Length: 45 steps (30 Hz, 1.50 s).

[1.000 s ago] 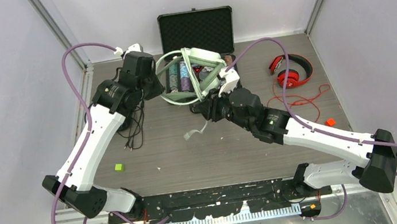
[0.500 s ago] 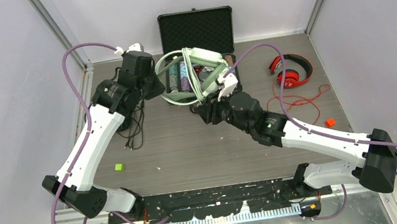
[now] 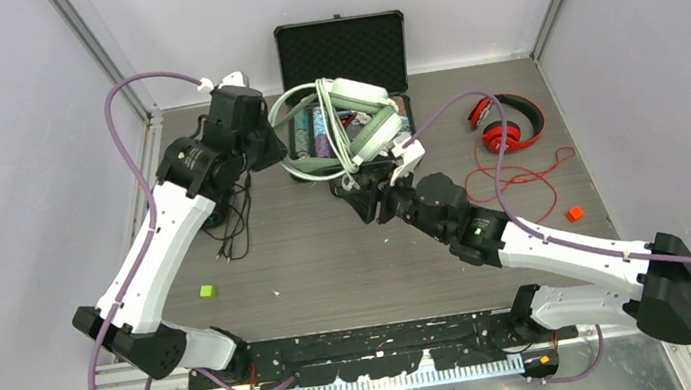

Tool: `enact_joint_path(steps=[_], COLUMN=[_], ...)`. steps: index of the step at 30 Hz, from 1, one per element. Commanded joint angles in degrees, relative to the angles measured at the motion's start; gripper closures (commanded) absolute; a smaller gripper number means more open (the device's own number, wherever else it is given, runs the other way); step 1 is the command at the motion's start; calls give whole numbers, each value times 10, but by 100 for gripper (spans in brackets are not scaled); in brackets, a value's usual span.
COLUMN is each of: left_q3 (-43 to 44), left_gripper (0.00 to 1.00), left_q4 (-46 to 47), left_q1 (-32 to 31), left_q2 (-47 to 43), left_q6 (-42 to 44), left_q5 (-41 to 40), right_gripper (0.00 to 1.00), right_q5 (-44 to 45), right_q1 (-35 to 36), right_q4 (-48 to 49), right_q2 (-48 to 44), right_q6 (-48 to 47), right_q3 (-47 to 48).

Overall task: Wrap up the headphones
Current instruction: Wrap the headphones cable around the headphones.

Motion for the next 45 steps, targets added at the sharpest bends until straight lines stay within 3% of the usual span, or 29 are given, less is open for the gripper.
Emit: enact_joint_path(steps=[1,5,14,19,27,39,45], left_q3=[58,81,97,113,137,163,173], left_gripper=[100,100,100,100,100,100,100], left_q4=[49,36,27,19,9,5,3], left_q1=[-1,-1,-1,0,0,-1,-1], left_q2=[-6,5,11,13,18,21,24], left_q6=[-8,1,9,9,-5,-10,-14], left_q5=[-1,-10,-3,4,25,34,45], right_gripper=[46,44,34,31,29,29,29], right_q5=[-55,-92,-46,-65,-103,-172,-139], right_q1=[-1,-1,-3,-16,-34,-39,-40], right_q4=[94,122,163,239,472,560,570], right_q2=[-49,-85,-106,-46,98,212,253], right_q6=[-34,-61,-68,-83,-129,-129,-163], right_q3=[-54,-99,-159,-154,-172,-116,-90])
